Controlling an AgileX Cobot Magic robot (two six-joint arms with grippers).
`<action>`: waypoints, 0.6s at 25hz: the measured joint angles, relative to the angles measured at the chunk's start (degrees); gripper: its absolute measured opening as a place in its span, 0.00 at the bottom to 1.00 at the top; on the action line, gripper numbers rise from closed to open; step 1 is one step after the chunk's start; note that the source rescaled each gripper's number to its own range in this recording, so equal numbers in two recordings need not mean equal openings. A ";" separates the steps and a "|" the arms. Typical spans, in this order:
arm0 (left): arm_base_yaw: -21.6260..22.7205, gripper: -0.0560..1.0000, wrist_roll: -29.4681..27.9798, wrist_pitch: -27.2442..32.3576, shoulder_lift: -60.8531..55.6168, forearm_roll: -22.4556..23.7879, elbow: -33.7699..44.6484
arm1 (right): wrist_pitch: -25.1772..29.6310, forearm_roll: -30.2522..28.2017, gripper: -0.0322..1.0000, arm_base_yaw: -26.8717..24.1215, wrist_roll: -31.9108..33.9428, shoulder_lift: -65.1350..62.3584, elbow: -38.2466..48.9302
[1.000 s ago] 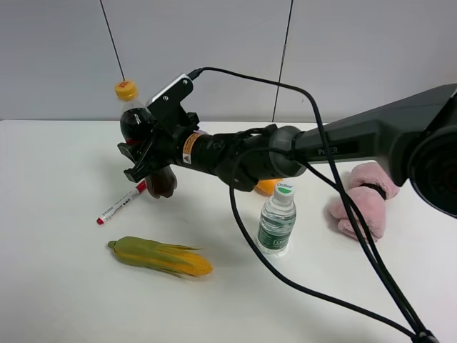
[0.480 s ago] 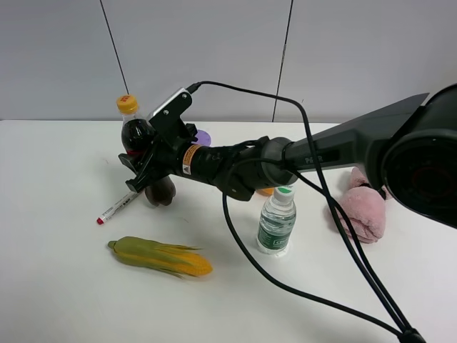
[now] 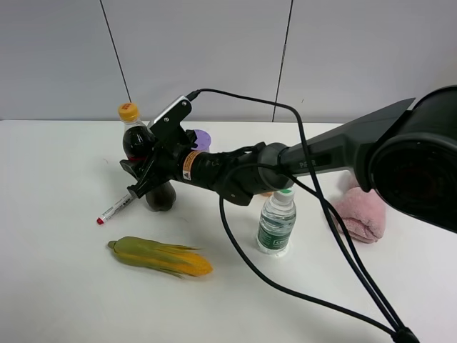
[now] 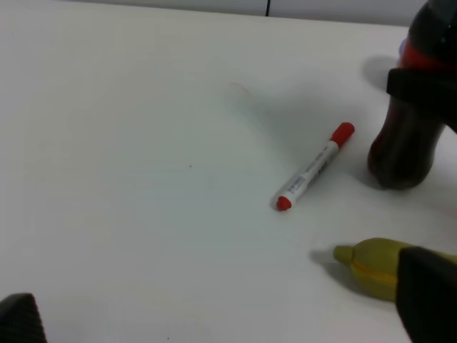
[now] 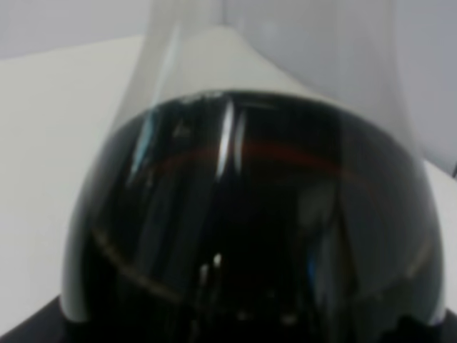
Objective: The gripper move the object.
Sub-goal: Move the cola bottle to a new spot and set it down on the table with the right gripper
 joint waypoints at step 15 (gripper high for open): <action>0.00 1.00 0.00 0.00 0.00 0.00 0.00 | -2.49 -0.64 0.03 0.00 -0.33 1.11 0.00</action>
